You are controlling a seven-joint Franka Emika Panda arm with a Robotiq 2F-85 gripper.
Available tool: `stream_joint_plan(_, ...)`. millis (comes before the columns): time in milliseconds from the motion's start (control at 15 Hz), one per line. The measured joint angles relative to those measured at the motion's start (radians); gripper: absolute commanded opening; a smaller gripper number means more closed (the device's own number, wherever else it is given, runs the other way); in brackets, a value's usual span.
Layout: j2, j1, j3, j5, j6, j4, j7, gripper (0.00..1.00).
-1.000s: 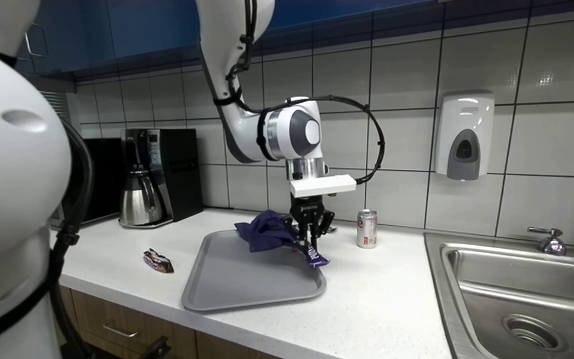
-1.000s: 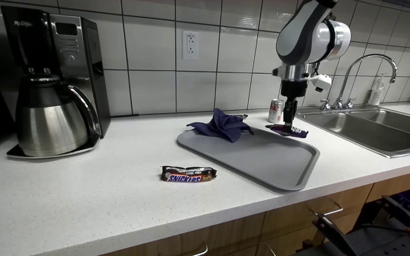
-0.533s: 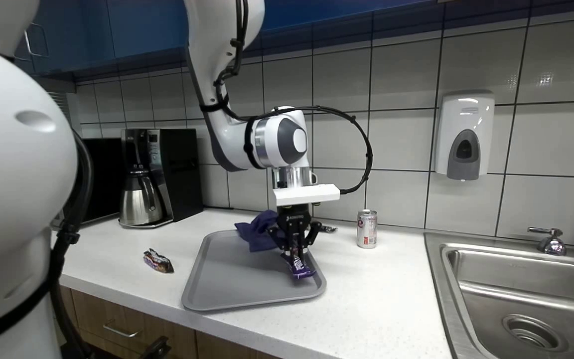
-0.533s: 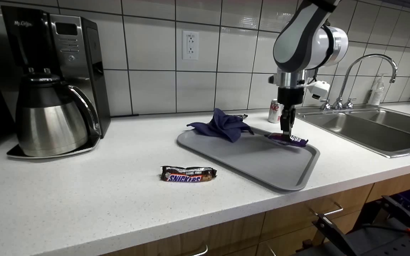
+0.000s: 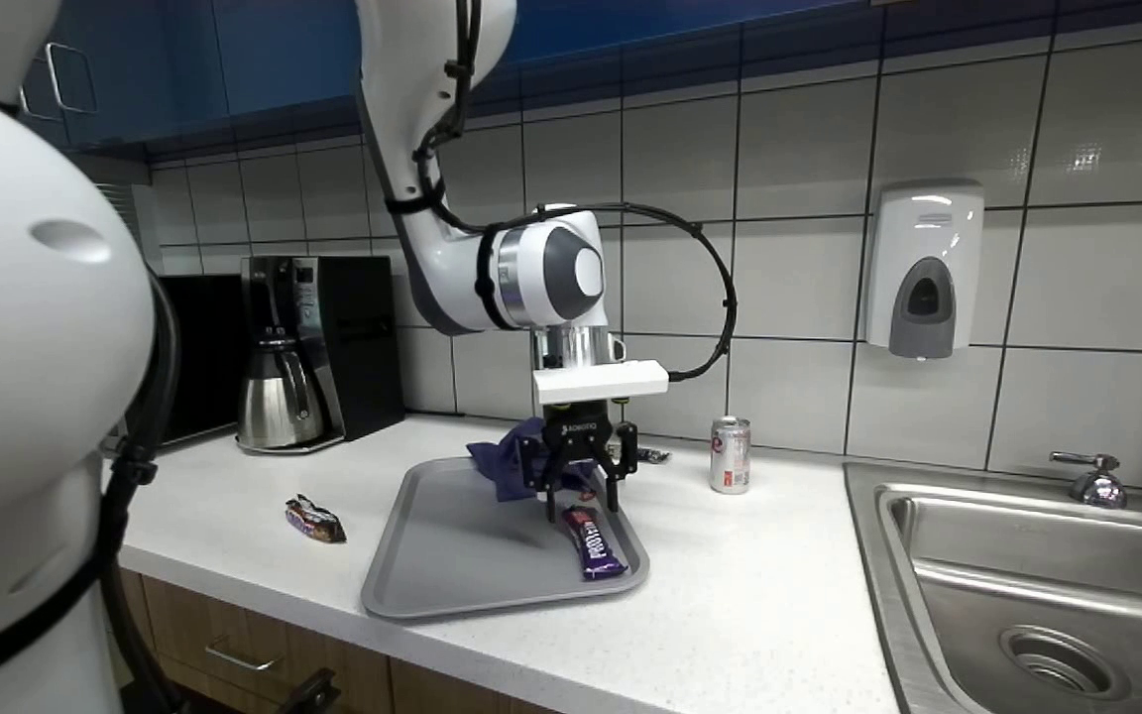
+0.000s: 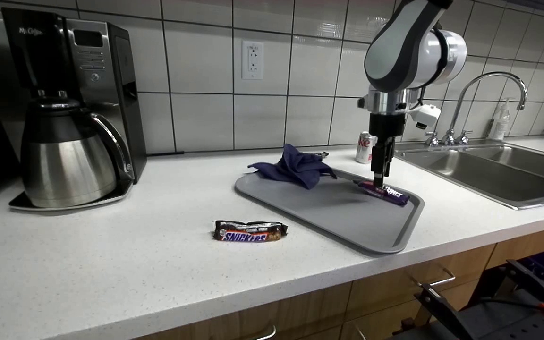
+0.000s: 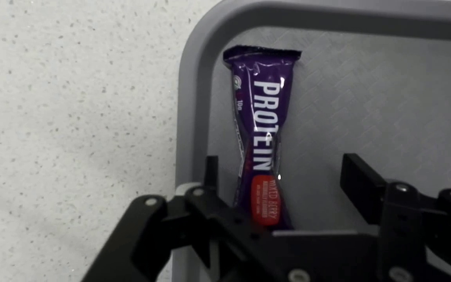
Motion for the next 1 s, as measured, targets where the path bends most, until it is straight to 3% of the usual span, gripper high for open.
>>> stream_joint_plan(1000, -0.192, 0.026, 0.028, -0.018, -0.041, -0.120, 0.034, 1.00)
